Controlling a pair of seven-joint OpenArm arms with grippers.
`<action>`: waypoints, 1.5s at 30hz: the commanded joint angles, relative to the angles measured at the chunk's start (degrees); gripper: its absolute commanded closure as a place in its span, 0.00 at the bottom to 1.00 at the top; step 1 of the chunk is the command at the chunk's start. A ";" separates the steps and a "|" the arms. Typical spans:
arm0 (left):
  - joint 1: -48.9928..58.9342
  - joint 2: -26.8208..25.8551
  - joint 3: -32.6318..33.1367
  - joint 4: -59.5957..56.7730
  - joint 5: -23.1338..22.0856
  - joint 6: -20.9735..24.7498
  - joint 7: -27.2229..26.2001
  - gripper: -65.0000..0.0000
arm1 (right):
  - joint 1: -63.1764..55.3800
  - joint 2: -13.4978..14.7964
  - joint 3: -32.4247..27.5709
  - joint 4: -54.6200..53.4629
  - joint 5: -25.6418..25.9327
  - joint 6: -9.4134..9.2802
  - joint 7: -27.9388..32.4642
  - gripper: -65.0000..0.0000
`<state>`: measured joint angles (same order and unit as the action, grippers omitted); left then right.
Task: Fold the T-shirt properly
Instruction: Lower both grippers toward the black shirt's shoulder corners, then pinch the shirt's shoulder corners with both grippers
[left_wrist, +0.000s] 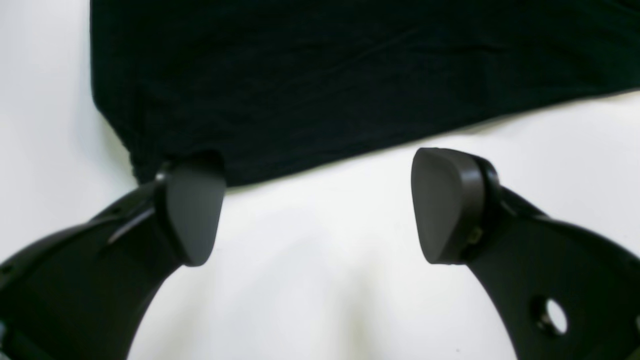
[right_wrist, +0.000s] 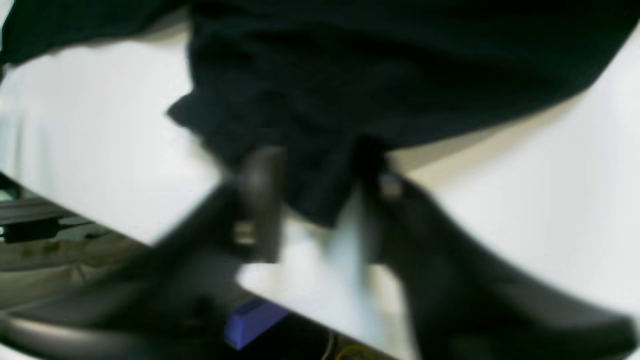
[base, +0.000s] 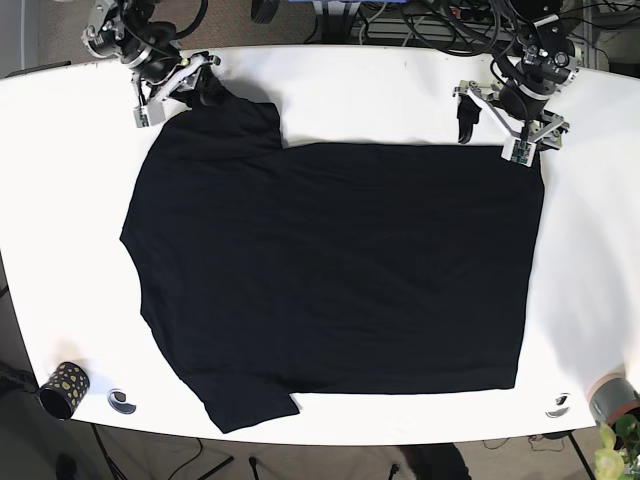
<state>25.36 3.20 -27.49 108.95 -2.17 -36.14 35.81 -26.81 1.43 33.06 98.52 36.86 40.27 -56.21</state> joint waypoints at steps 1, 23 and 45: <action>-0.62 -0.43 -2.89 0.99 -4.29 -0.12 -1.04 0.18 | -0.49 0.11 -0.05 0.25 -1.39 -0.27 -1.95 0.87; -6.33 -14.67 -19.77 -22.75 -40.51 -2.85 17.07 0.18 | -0.49 0.99 1.62 0.78 -1.39 -0.27 -1.95 1.00; -11.43 -12.65 -14.32 -29.69 -40.59 -3.86 17.15 0.19 | -0.23 0.99 1.71 0.78 -1.39 -0.27 -1.95 1.00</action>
<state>14.22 -8.93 -41.67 79.96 -44.58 -40.32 50.98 -26.76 1.91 34.46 98.59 36.25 40.12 -57.58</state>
